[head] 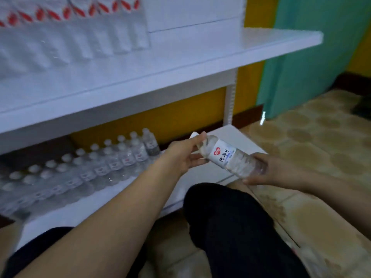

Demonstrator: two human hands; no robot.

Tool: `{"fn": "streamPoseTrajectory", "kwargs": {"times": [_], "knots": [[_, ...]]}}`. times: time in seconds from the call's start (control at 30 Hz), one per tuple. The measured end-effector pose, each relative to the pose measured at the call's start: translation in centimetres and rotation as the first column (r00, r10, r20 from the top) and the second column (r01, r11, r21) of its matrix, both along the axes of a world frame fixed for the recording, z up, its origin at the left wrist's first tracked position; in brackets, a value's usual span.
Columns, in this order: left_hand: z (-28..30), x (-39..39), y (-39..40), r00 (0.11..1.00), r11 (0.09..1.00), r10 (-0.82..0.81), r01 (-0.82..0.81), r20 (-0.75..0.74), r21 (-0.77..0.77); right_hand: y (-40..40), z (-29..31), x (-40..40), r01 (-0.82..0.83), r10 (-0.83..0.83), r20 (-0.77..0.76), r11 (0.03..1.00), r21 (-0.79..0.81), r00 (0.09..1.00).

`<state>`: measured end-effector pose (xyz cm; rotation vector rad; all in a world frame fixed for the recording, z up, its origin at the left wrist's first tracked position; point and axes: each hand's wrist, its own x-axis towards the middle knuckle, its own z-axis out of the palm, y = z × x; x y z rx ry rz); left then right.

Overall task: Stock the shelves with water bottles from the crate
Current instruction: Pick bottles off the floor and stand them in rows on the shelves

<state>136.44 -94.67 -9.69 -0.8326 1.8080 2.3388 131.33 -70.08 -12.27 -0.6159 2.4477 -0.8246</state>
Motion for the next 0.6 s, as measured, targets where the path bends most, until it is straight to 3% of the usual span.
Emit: {"fn": "streamPoseTrajectory", "kwargs": {"times": [0.1, 0.2, 0.3, 0.43, 0.6], "knots": [[-0.6, 1.6, -7.0, 0.994, 0.994, 0.113, -0.113, -0.003, -0.002, -9.4, 0.5, -1.7, -0.210, 0.232, -0.080, 0.953, 0.219, 0.969], [-1.5, 2.3, -13.0, 0.979, 0.977, 0.201, -0.202, -0.025, -0.074, -17.7, -0.8, -2.8, -0.327, 0.368, -0.082, 0.892, 0.311, 0.926], [-2.8, 1.6, -17.2, 0.982, 0.948, 0.182, -0.186, -0.039, -0.258, -23.9, -3.4, -3.5, -0.378, 0.426, -0.078, 0.862, 0.337, 0.901], [-4.2, -2.2, -20.8, 0.997, 0.805, 0.078, -0.069, -0.011, -0.590, -29.1, -7.5, -5.2, -0.336, 0.371, -0.082, 0.899, 0.281, 0.925], [-6.6, -7.8, -24.5, 0.999, 0.588, -0.039, 0.025, 0.003, -0.808, -33.7, -12.1, -7.9, -0.152, 0.152, 0.013, 0.975, 0.162, 0.988]]}}
